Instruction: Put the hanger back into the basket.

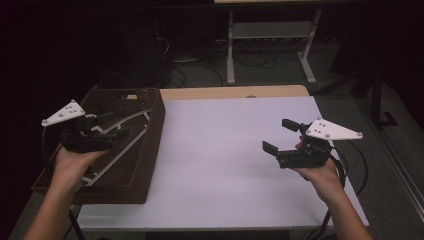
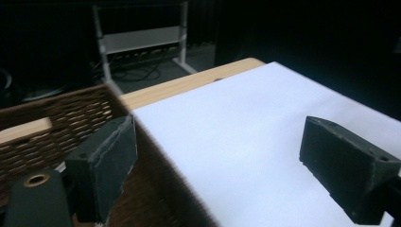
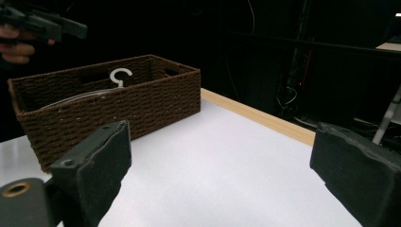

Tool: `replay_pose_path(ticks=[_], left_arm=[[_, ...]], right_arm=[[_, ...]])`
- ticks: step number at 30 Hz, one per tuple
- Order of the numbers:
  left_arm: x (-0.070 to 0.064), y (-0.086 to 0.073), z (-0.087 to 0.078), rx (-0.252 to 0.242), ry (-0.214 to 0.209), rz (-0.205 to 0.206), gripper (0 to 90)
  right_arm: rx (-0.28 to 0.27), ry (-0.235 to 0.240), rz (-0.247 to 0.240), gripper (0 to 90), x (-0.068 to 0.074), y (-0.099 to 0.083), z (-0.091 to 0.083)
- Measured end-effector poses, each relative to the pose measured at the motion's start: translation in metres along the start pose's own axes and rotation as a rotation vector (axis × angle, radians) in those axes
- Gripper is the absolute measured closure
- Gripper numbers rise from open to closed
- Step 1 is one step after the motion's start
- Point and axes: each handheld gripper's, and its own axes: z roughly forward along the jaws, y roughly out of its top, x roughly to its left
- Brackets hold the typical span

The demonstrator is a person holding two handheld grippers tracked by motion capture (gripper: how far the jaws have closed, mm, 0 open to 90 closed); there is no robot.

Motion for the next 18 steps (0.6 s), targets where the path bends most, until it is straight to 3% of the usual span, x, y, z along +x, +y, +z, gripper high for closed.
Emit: replay_pose_path(ticks=[5,18], left_arm=[[-0.017,-0.006,0.015,-0.026,-0.049,0.018,8.7],[-0.033,-0.028,0.040,-0.120,-0.117,0.038,1.9]], right_arm=[[-0.016,-0.002,-0.002,4.2,0.000,0.004,0.002],[-0.032,-0.003,0.008,2.0,-0.003,0.010,0.009]])
